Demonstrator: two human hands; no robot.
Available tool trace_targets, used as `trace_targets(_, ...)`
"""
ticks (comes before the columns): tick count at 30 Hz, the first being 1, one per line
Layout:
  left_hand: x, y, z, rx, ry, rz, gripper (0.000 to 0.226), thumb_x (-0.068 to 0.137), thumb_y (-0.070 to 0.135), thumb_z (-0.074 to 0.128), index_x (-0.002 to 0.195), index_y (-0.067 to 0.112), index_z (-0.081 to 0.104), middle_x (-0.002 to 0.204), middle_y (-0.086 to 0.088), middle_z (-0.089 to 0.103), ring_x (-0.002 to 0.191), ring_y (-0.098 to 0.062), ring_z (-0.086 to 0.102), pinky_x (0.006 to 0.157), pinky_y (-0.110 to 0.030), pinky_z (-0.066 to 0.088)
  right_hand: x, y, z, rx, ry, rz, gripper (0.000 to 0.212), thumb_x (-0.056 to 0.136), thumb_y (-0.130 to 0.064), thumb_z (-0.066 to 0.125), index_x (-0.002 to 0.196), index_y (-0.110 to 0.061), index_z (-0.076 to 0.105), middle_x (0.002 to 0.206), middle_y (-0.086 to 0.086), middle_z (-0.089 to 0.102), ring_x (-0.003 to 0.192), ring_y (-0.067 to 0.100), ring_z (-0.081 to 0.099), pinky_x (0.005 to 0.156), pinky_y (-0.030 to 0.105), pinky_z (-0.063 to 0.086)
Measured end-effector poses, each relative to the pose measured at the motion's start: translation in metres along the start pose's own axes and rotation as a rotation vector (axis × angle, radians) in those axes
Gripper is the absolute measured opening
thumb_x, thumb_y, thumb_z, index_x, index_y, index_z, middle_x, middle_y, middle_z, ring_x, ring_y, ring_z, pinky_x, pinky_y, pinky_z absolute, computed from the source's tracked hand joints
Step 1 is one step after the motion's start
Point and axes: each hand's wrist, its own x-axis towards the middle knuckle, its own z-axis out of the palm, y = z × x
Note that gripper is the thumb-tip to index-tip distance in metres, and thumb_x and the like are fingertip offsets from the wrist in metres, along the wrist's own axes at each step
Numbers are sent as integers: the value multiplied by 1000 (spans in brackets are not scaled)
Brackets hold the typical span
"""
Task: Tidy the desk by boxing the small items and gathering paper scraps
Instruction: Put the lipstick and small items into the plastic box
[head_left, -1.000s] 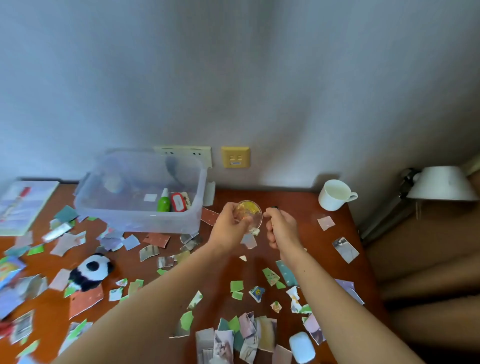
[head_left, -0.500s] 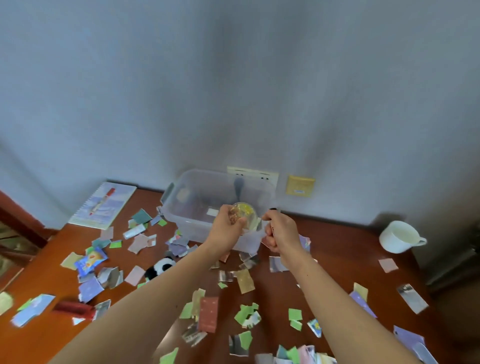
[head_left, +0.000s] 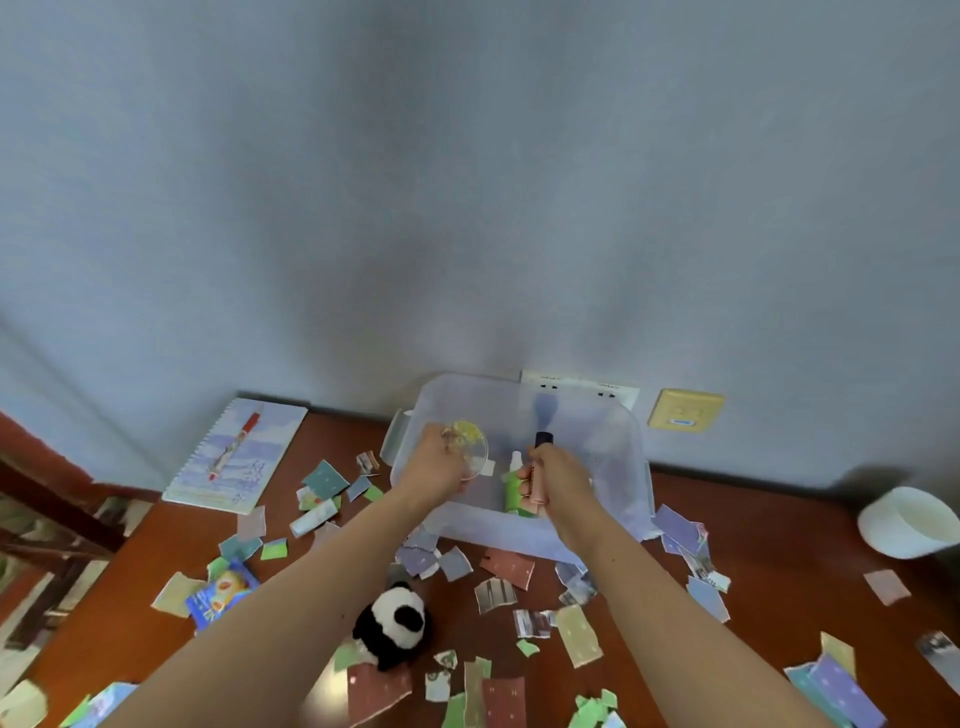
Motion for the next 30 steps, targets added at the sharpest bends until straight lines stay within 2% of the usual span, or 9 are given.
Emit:
trace_targets(3,33,-5,5,52,-58,-53,38,86,8,62,122,6,50,102,-11,61,83,-23,62,50,-22,50,22,1,14,72,-26,108,10,94,0,40,94,-7,48,68,10,52,49,17,46,45,23,45)
trace_targets(7,62,-12,18,-39,-98,-206,43,90,5,59,129,14,42,123,-13,52,109,-32,56,73,-40,59,52,5,22,4,-48,189,18,94,5,37,94,-9,47,74,12,53,59,20,52,61,32,47)
trace_targets(11,81,-21,28,-81,-97,-318,37,97,6,45,134,7,43,125,-21,58,92,-28,64,52,-30,55,78,20,25,-90,-59,285,39,80,19,29,108,-1,47,76,14,46,63,21,48,59,31,40)
trace_targets(14,88,-22,33,-29,-133,-415,27,99,7,44,125,13,43,121,-17,58,97,-31,66,56,-31,58,98,34,31,-205,-103,316,64,68,25,30,128,5,41,90,18,49,75,28,52,57,30,41)
trace_targets(16,94,-23,36,34,-164,-398,38,95,1,50,129,13,40,120,-17,57,100,-32,65,65,-33,59,107,35,35,-269,-108,294,59,77,22,37,131,-1,38,96,17,50,81,28,53,56,31,48)
trace_targets(21,103,-25,39,88,-207,-417,39,90,-1,54,128,6,44,111,-29,63,86,-36,65,50,-31,53,115,34,35,-457,-130,254,41,92,6,46,126,-13,35,110,19,53,89,30,62,66,43,61)
trace_targets(24,104,-22,42,141,-191,-351,36,89,-3,53,123,9,46,108,-28,65,75,-32,60,57,-35,52,123,42,36,-535,-138,195,30,96,-3,43,122,-16,34,112,24,57,80,29,61,51,37,59)
trace_targets(26,102,-22,44,142,-177,-317,31,89,1,55,113,17,44,106,-22,62,79,-31,58,65,-38,55,129,48,36,-594,-118,135,22,98,-11,44,119,-15,38,111,22,58,77,28,62,45,31,56)
trace_targets(30,96,-20,44,65,-176,-236,19,89,15,62,84,22,46,92,-8,57,86,-27,55,76,-38,51,141,60,35,-569,-99,108,23,89,-9,48,112,-9,51,99,22,63,76,34,64,55,42,59)
